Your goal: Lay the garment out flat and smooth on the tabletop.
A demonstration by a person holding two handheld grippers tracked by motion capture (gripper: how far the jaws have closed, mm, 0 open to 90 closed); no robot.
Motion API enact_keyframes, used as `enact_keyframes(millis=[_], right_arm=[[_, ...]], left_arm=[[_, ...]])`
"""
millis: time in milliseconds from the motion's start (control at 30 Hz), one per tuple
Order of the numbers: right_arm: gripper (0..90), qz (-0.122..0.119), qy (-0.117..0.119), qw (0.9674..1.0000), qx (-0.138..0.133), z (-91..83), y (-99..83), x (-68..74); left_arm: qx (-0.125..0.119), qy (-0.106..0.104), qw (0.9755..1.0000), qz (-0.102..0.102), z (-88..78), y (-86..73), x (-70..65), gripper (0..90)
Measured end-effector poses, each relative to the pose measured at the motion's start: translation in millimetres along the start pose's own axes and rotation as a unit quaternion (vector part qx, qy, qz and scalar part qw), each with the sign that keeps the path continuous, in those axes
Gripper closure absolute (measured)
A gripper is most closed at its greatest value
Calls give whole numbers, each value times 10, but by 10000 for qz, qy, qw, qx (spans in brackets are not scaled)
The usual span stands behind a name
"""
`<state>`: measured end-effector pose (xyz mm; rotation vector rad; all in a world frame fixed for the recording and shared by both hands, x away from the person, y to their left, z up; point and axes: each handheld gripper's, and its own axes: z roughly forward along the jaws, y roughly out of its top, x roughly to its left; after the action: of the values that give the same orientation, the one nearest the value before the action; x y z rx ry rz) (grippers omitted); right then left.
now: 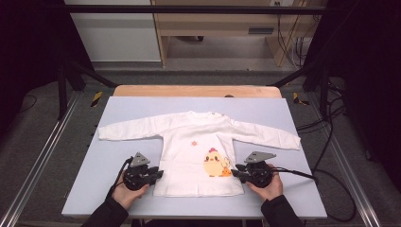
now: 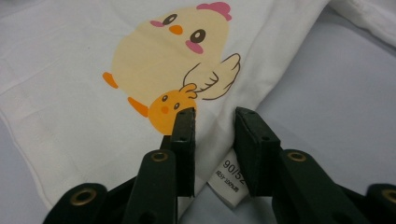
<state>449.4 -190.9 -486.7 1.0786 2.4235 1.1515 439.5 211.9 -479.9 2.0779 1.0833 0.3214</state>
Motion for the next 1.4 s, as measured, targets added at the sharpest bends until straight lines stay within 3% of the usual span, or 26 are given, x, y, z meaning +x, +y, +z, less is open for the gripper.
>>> enact_keyframes(millis=[267, 400, 633, 767, 1067, 1200, 1300, 1400], right_arm=[[850, 263, 20, 9996, 24, -2, -5, 26], [861, 405, 69, 9991, 125, -23, 6, 27], [861, 451, 231, 9986, 146, -109, 5, 38], [858, 426, 285, 9984, 236, -135, -27, 62], [833, 323, 185, 9989, 280, -112, -52, 64], [778, 304, 168, 9991, 248, -117, -52, 66], [724, 231, 159, 9995, 110, -137, -48, 60], [632, 142, 172, 9995, -217, -172, -35, 46]], left_arm=[[98, -12, 9999, -62, -1, 8, -13, 871], [115, -42, 9999, -95, -22, 9, -5, 883], [146, -206, 9995, -182, -122, -14, 13, 885], [221, -180, 9995, -133, -126, -30, 3, 885], [201, -63, 9998, -32, -93, -38, 8, 879], [102, -44, 9999, 48, -99, -36, 14, 846], [-119, -85, 9999, 74, -125, -27, 22, 785], [-321, -179, 9993, 80, -157, -9, 29, 700]])
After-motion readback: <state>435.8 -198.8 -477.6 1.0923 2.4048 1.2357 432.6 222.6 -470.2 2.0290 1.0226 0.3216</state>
